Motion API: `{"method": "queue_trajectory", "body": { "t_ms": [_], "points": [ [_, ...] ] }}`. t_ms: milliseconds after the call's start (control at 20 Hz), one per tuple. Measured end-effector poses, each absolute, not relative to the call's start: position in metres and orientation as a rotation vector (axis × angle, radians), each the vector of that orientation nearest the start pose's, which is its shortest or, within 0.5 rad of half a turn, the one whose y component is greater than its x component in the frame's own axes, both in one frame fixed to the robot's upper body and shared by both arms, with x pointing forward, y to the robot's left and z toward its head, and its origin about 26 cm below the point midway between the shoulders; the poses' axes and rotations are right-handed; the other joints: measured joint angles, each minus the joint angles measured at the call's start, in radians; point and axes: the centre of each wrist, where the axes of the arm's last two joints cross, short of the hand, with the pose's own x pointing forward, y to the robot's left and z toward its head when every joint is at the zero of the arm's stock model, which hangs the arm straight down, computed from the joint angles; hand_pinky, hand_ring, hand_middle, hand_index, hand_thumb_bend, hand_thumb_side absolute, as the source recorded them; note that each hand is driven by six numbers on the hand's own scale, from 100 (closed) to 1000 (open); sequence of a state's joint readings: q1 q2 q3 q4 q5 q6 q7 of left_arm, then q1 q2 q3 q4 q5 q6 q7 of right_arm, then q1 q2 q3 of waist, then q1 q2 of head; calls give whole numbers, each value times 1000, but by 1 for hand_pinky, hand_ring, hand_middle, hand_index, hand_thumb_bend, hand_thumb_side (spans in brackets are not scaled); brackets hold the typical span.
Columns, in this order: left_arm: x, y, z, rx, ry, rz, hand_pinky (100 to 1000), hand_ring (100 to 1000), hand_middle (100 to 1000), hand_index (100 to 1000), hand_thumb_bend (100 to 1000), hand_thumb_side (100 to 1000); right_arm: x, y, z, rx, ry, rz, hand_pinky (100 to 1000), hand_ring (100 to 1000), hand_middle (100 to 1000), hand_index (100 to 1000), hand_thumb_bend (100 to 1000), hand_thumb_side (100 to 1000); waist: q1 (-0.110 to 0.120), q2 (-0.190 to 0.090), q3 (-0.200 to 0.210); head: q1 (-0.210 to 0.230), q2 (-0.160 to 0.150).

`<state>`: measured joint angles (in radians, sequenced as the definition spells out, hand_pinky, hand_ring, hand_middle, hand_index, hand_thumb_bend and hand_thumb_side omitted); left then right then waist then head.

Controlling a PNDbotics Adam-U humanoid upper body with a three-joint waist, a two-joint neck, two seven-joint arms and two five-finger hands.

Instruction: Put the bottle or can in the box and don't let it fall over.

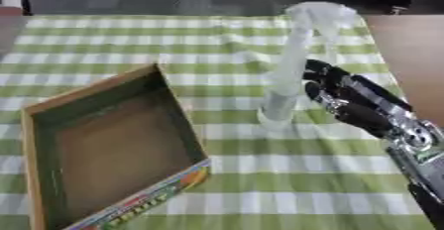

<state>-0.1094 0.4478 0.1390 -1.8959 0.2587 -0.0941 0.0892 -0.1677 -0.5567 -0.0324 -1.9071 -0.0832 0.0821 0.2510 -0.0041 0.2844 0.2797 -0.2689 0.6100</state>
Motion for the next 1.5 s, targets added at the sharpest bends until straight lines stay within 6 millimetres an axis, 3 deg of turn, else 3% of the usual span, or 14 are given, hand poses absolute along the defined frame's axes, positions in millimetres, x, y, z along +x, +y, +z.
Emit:
{"method": "queue_trajectory", "body": {
  "t_ms": [900,1500],
  "points": [
    [286,340,154,204,-2130,-100,914,832,933,837,100,815,297,-308,189,-53,-1925,698,986,1000,1000,1000,100,645,1,0,2,-6,-6],
    [286,339,153,195,-2129,-110,914,833,933,837,100,816,303,-309,191,-202,-1937,698,987,1000,1000,1000,100,644,2,4,3,-9,-6]
  ]
}}
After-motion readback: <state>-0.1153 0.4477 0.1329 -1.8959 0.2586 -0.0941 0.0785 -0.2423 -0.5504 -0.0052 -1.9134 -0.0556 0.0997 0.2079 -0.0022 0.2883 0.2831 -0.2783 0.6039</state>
